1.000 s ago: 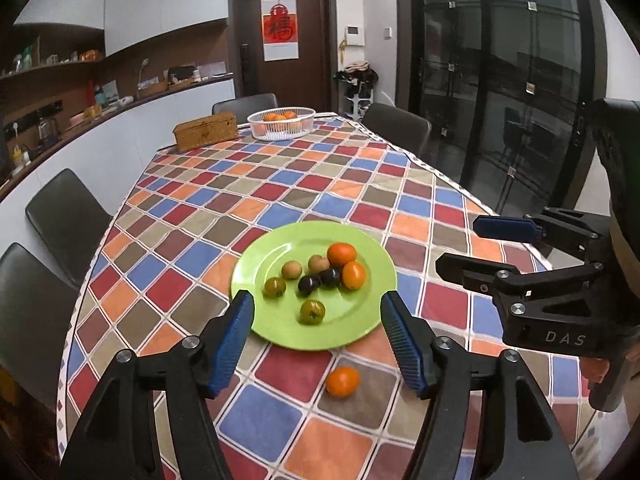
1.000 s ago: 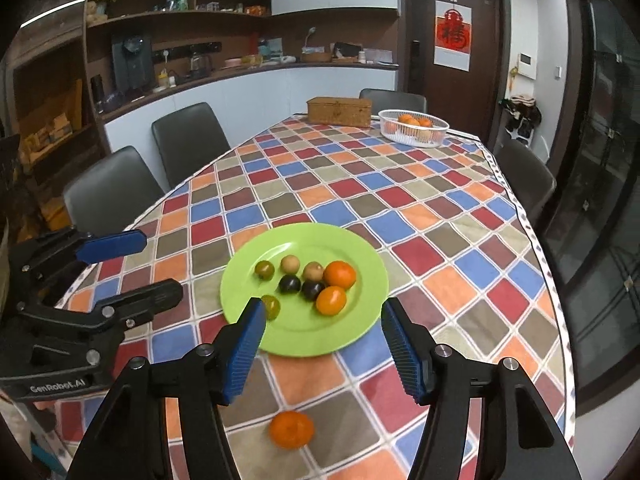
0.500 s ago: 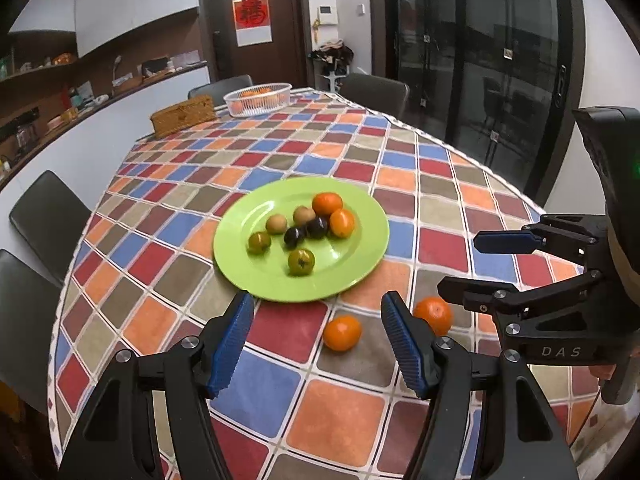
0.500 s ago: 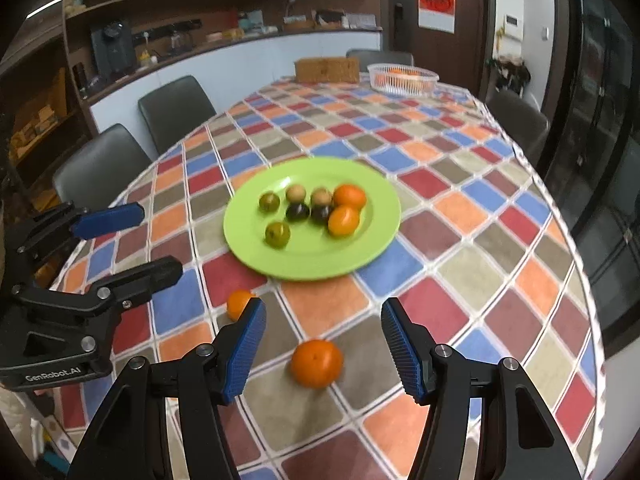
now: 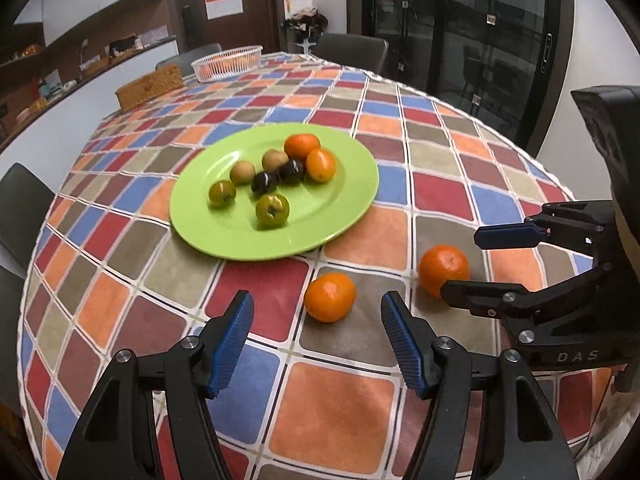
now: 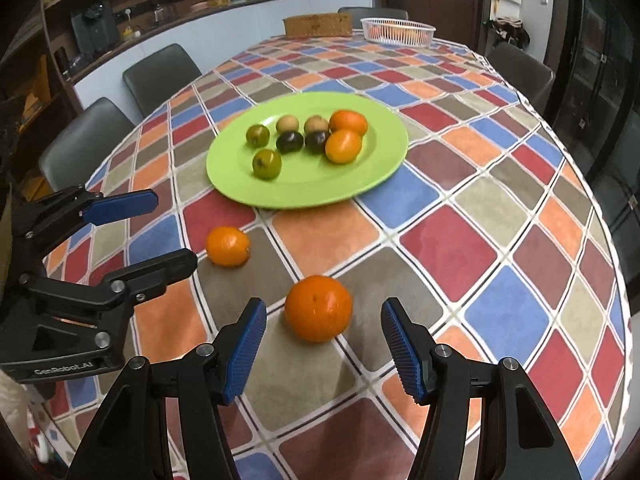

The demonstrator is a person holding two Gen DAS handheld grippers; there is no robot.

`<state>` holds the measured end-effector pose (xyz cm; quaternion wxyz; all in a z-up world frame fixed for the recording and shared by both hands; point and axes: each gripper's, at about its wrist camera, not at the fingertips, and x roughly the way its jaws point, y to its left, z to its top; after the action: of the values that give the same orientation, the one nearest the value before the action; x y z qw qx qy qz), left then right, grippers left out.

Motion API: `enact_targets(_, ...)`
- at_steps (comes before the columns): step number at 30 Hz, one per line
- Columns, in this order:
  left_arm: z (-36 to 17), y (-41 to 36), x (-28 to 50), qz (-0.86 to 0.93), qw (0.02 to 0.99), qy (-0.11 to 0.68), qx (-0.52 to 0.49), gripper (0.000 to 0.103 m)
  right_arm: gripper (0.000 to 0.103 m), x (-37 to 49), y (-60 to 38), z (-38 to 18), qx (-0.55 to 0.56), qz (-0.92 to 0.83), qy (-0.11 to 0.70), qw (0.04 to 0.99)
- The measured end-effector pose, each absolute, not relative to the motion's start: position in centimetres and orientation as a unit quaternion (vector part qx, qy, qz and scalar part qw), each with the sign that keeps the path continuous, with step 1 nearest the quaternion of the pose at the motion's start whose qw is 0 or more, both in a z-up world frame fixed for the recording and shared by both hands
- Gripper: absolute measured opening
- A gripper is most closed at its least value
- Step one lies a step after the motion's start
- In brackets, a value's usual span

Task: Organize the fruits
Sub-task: 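Move both tools toward the last two oranges on the tablecloth, then grasp a small orange with the left tool while the right tool grasps a large orange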

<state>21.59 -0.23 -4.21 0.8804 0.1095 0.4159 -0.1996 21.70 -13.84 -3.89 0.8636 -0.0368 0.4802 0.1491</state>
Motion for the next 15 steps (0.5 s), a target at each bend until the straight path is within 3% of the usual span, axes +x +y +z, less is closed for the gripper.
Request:
enact_targets(10, -6.5, -1.1, 23.7, -0.199, 0.869, 0.438, 0.12, 0.064, 0.056, 22.5, -13.9, -5.3, -0.032, 0.148, 0.495, 0.856)
enact_targets(15, -7.1, -1.5, 24.4, -0.205, 0.862, 0.449, 0.112, 0.044, 0.051, 22.8, -13.8, -5.5, -0.022, 0.158, 0.499, 0.852)
